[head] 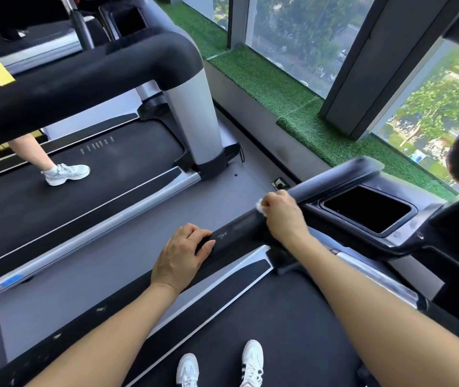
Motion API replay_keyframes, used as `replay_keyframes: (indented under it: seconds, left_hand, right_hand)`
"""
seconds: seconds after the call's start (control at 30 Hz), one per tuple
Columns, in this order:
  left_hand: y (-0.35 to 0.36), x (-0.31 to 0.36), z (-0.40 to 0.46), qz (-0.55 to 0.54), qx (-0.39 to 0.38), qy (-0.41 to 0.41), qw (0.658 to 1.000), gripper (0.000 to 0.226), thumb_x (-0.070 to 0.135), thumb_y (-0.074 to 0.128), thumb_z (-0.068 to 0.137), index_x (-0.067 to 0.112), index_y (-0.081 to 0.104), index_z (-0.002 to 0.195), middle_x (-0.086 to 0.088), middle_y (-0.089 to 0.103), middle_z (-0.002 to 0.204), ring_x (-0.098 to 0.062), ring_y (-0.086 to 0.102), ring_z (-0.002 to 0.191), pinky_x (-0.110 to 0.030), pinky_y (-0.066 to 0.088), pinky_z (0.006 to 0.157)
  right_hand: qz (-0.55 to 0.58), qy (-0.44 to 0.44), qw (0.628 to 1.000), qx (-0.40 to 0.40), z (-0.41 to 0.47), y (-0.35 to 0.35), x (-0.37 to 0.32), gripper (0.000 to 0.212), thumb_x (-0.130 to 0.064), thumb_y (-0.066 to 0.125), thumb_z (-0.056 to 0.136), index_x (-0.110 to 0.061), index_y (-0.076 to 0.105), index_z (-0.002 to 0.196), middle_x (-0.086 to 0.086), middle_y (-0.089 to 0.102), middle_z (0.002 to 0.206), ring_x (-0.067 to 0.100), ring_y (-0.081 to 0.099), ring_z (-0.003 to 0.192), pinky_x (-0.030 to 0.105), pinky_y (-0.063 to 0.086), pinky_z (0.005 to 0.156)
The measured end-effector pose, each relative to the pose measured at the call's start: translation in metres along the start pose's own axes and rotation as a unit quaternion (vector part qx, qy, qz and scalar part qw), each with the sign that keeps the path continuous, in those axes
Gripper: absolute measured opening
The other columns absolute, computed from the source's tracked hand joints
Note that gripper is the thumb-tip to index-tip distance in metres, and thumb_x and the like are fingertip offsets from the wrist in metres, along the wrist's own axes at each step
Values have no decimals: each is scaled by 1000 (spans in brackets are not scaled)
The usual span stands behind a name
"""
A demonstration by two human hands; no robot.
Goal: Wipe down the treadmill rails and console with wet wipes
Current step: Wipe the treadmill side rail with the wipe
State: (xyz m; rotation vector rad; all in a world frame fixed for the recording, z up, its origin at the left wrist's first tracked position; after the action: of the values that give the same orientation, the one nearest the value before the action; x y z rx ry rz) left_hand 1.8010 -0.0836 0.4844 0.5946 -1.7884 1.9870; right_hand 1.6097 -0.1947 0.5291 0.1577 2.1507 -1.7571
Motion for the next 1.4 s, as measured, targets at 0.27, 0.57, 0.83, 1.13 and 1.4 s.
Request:
replay_keyframes:
  seconds: [0.27,0.57,0.83,1.13,1.4]
  left_hand:
    - [1,-1,1,4,8,3,1000,27,36,54,93,17,65,109,4,55,96,-15,54,88,-28,46,72]
    - [2,-2,1,1,7,1,1000,29,39,51,94,18,64,109,4,54,99,-14,53,89,-26,49,74]
    - [-5,-2,-3,-35,29,-3,999,22,33,58,92,17,66,105,2,55,96,-16,52,89,-28,42,71]
    - [-31,-44,-47,-11,3,3,1000,21,27,57,93,14,65,108,0,56,100,-18,53,92,-33,48,81]
    - [-24,-48,-49,-13,17,32,999,50,48,34,93,13,65,110,1,54,97,-15,52,88,-24,44,78]
  right_hand:
    - [6,-74,997,-12,-33,34,-59,26,3,40,91,-3,53,113,15,47,118,31,44,107,34,37,86]
    - [-1,11,1000,26,11,-8,3,23,1,46,91,-4,64,104,15,52,112,34,51,106,31,35,79]
    - [32,-111,992,-50,-39,44,-77,21,-9,49,94,-8,65,108,10,54,112,27,51,106,27,36,83]
    - [-31,-33,998,43,-21,14,-48,24,6,44,89,0,66,97,17,53,106,34,53,102,35,41,83]
    - [-28,-153,987,-50,-52,50,-99,19,2,46,87,-2,62,97,14,52,106,31,49,103,32,36,80]
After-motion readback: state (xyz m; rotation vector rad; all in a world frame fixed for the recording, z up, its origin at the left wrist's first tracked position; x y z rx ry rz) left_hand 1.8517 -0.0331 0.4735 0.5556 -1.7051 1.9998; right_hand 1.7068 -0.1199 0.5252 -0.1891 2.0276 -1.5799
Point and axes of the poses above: each hand's wrist, its own z-axis towards the middle knuckle, its own y-axis out of the palm, x = y × z, the point moved 3 cm from there along z, towards the middle knuckle
